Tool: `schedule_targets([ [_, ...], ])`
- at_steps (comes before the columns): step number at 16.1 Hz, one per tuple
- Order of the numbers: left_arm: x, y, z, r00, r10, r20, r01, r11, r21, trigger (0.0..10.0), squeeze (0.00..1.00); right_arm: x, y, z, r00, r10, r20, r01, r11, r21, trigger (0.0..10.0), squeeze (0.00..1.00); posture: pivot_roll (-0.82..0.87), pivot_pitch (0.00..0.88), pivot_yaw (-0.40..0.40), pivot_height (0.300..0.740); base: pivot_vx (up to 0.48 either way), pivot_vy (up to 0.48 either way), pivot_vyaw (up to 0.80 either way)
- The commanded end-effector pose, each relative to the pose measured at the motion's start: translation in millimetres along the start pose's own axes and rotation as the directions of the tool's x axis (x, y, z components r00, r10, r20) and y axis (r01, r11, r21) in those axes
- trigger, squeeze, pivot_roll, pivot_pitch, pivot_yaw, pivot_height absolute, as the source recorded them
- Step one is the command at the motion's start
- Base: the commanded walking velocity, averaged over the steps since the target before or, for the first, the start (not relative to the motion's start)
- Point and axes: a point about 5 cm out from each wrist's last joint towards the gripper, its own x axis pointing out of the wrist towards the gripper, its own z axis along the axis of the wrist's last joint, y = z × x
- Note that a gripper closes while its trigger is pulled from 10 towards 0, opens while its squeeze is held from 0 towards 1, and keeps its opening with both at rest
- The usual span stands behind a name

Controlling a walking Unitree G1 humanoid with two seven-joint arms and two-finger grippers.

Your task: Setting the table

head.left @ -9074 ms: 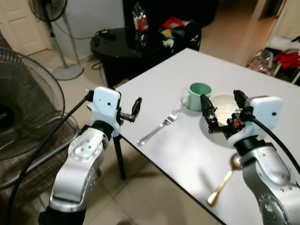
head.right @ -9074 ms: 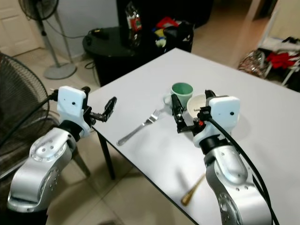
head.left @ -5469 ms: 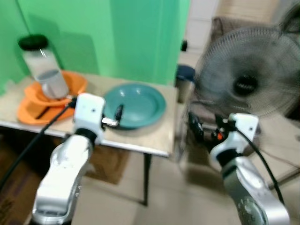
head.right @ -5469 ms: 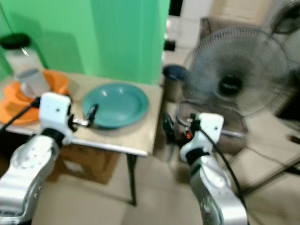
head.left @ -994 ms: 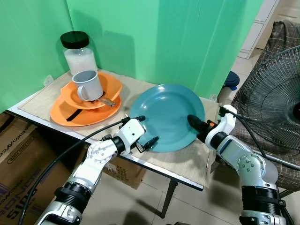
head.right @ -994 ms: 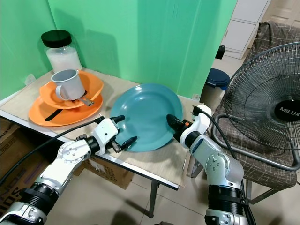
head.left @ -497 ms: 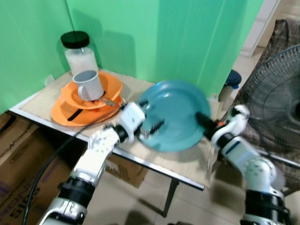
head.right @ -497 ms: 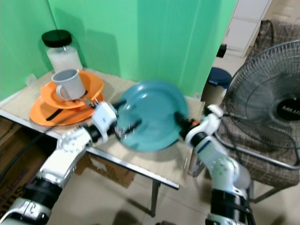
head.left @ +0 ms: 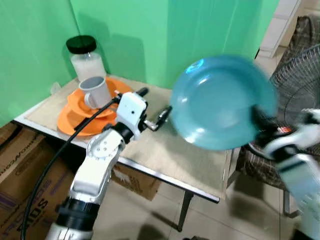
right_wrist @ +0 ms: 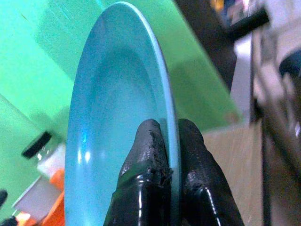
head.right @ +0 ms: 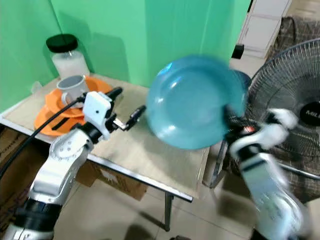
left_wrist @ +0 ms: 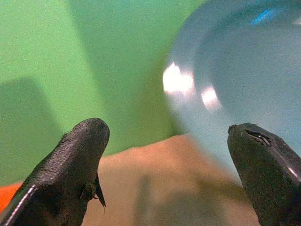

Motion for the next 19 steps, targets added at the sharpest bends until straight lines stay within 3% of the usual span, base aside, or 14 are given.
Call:
schedule_targets([
  [1,-4.8,5.7,3.2,0.996,0.086,-0.026,-0.086,0.996,-0.004,10.0,0.0,-8.7,16.4,10.9,0.998,0.052,0.046,-0.048,0.996,-0.074,10.0,0.0,-0.04,0.0,0.05,0.74,0.0,0.0,0.0],
  [2,-11.6,5.9,1.5,0.988,0.148,-0.053,-0.148,0.989,-0.003,10.0,0.0,-16.9,24.2,10.9,0.998,0.047,0.037,-0.039,0.981,-0.189,10.0,0.0,-0.04,0.0,0.056,0.74,0.0,0.0,-0.54],
  [4,-17.6,1.4,-2.1,0.98,0.183,-0.079,-0.183,0.983,-0.003,10.0,0.0,-22.7,30.0,4.2,0.999,0.018,0.05,-0.006,0.972,-0.233,10.0,0.0,-0.03,0.0,0.041,0.74,0.0,0.0,-0.66],
  [7,-15.4,-2.8,3.0,0.976,0.201,-0.082,-0.201,0.98,-0.001,10.0,0.0,-19.4,33.0,-5.1,0.995,-0.029,0.1,0.052,0.97,-0.238,10.0,0.0,-0.01,0.0,0.021,0.74,0.0,0.0,-0.79],
  [10,-16.8,-6.4,7.6,0.978,0.192,-0.083,-0.194,0.981,-0.017,10.0,0.0,-16.7,43.0,-3.2,0.99,-0.016,0.143,0.05,0.97,-0.239,10.0,0.0,-0.01,0.0,0.03,0.74,0.0,0.0,0.0],
  [13,-21.7,4.3,2.3,0.946,0.302,-0.121,-0.31,0.949,-0.05,10.0,0.0,-18.6,42.4,-5.6,0.986,-0.032,0.161,0.075,0.96,-0.27,10.0,0.0,-0.01,0.0,0.03,0.74,0.0,0.0,-0.8],
  [15,-23.3,6.9,-2.6,0.939,0.304,-0.161,-0.311,0.95,-0.014,10.0,0.0,-19.2,43.5,-10.7,0.987,-0.048,0.155,0.089,0.959,-0.27,10.0,0.0,0.0,0.0,0.035,0.74,0.0,0.0,-0.8],
  [19,-25.7,7.4,2.5,0.941,0.313,-0.128,-0.312,0.95,0.027,10.0,0.0,-18.6,36.7,-8.9,0.98,-0.085,0.178,0.139,0.939,-0.316,10.0,0.0,0.0,0.0,0.03,0.74,0.0,0.0,-0.8],
])
